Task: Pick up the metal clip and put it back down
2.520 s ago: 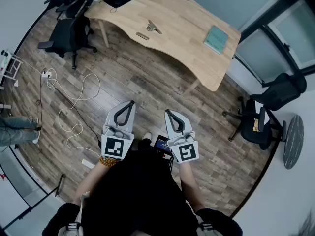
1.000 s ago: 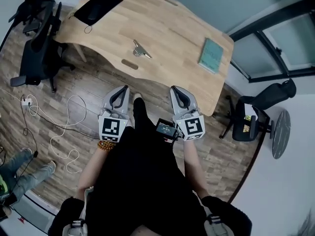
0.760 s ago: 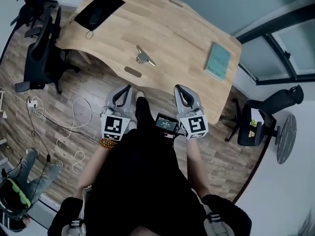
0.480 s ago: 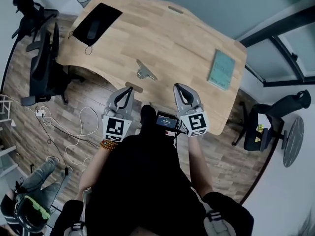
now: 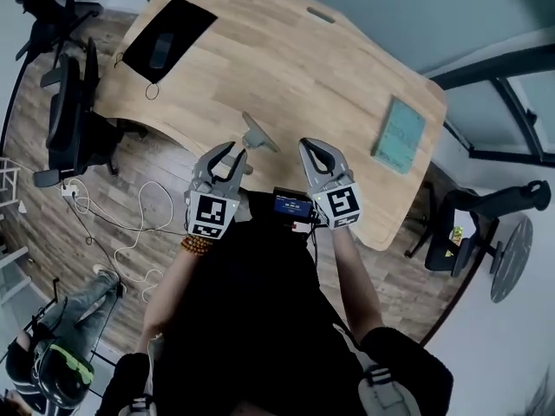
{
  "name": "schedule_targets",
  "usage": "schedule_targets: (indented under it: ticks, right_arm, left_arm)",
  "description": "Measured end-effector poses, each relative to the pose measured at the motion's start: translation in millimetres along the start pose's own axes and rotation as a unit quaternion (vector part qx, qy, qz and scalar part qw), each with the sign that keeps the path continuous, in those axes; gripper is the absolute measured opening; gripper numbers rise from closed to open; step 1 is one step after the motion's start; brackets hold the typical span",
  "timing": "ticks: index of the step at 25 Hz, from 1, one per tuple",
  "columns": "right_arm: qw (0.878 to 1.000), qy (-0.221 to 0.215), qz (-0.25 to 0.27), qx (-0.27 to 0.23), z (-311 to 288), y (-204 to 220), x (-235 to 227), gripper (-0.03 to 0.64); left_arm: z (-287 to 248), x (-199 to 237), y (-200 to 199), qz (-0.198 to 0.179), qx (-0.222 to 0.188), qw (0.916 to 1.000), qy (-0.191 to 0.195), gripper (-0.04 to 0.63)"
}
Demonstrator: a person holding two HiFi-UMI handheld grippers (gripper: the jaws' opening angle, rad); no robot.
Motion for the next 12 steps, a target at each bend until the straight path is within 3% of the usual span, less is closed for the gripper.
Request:
schedule_targets:
  ticks: [6, 12]
  right_arm:
    - [1.000, -0.002, -0.005, 0.026, -23.3, 4.1, 3.2, 0.023]
    - [0.999, 0.002, -0.012, 0.046, -33.7, 14.0, 6.4, 0.023]
  left_arm:
    - [-37.8, 24.5, 37.9, 0.023, 0.044, 0.9987, 0.016, 0.199]
    - [-70.7, 37.5, 70.3, 0.021, 0.069, 0.9974, 0.010, 0.219]
Point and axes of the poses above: the fingertips, and each gripper's own axes: z backward along the fingers, x to its left, y out of its underside, the point moved 6 cm from there along z, backward along the fingers, and after that the axes turned 15 degrees about y, right-handed, at the moved point
